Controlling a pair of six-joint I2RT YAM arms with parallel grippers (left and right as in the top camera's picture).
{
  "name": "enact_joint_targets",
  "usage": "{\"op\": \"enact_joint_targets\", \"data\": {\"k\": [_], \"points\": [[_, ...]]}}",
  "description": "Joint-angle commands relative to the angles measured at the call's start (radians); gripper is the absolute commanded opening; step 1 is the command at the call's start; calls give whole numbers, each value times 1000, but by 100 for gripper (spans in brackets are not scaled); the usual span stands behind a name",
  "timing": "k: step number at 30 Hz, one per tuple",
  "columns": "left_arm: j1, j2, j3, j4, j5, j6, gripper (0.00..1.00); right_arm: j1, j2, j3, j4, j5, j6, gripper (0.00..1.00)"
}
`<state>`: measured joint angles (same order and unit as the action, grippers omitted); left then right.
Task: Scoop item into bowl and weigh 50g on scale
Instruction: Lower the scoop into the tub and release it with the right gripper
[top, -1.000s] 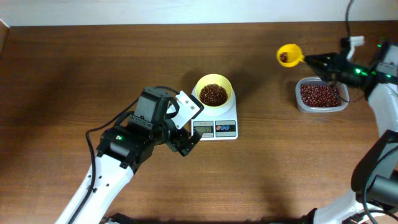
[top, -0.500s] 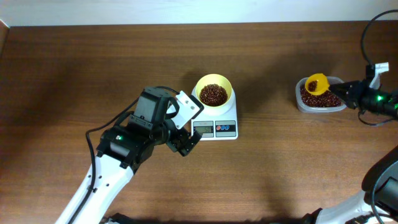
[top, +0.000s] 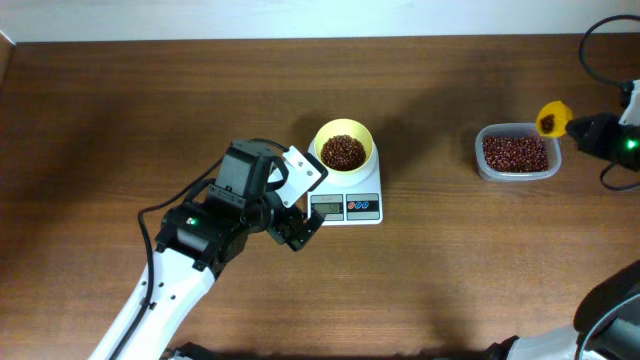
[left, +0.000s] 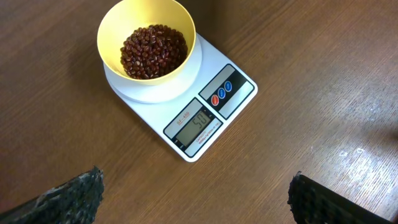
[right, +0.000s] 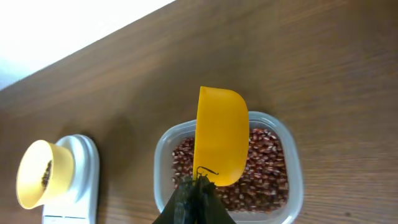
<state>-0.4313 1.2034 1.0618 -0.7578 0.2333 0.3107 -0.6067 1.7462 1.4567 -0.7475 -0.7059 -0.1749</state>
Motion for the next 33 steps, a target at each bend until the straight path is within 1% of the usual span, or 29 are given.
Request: {"op": "enact_joint_targets", "data": {"k": [1, 5, 11, 14, 19, 21, 28, 30, 33], "points": [[5, -7, 0, 2, 14, -3, 99, -2, -28, 21, -16, 70, -32, 4], [5, -7, 0, 2, 14, -3, 99, 13, -29, 21, -58, 99, -51, 4], [5, -7, 0, 2, 14, -3, 99, 113, -29, 22, -131, 237, -57, 4], [5, -7, 0, 2, 14, -3, 99, 172, -29, 26, -162, 362, -56, 4], [5, -7, 0, 2, 14, -3, 99, 262, -29, 56, -166, 533, -57, 4], [5, -7, 0, 2, 14, -3, 99, 311, -31, 68, -166, 641, -57, 4], [5, -7, 0, 2, 14, -3, 99, 434, -35, 70, -183, 923, -57, 4], [5, -7, 0, 2, 14, -3, 99, 451, -35, 70, -184, 954, -56, 4], [5, -7, 0, 2, 14, -3, 99, 449, -35, 70, -182, 943, 11, 4]]}}
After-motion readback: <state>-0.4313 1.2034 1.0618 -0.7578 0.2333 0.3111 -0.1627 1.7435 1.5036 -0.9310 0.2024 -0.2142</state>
